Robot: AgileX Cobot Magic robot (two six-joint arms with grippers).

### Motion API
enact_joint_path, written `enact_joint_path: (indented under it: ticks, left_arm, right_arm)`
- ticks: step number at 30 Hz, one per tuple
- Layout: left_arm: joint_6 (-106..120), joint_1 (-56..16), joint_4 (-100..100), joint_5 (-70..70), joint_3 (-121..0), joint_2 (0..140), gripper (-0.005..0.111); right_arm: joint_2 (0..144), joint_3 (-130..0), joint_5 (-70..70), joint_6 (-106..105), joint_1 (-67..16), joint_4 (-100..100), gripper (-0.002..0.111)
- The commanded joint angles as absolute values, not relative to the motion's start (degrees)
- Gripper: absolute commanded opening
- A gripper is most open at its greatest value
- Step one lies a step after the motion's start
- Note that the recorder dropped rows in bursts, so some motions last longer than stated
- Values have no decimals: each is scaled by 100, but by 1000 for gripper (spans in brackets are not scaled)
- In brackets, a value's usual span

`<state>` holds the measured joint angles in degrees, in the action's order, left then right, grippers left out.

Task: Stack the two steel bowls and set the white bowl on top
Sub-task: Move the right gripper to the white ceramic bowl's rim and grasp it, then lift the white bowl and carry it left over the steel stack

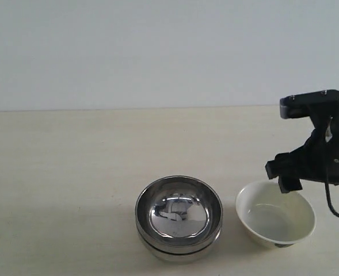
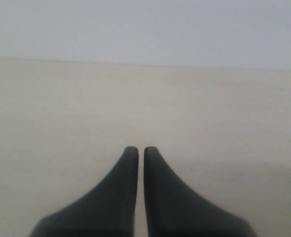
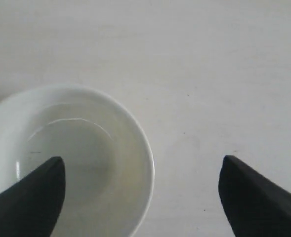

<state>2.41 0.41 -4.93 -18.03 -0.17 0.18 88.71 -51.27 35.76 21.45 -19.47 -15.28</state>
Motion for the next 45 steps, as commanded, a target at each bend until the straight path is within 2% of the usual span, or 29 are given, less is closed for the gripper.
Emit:
enact_joint_path:
  ticks: [1,11,16,20,25,26,33,45]
  left_arm:
    - [214,12,-493,-1760,0,0,4]
    - [214,12,-493,-1760,0,0,4]
    - [214,12,-493,-1760,0,0,4]
    - [214,12,-493,-1760,0,0,4]
    - [214,12,-493,-1760,0,0,4]
    - [214,12,-493,-1760,0,0,4]
    - [214,12,-493,-1760,0,0,4]
    - [214,12,-493,-1760,0,0,4]
  right_arm:
    - [9533,-5133,3536,2166,-1892,-1571,74]
    - [10242,-5133,2843,2055,-1892,-1583,72]
    - [10257,-5133,2737,2003,-1892,-1593,47]
    - [10257,-5133,2738,2025,-1892,-1580,31]
    - [10257,-5133,2662,1931,-1892,-1580,2]
    - [10257,-5133,2673,1931,-1892,-1580,0]
    - [10079,-5133,2676,1931,-1892,-1580,0]
    - [8684,-5133,2612,1805,-1892,-1229,0]
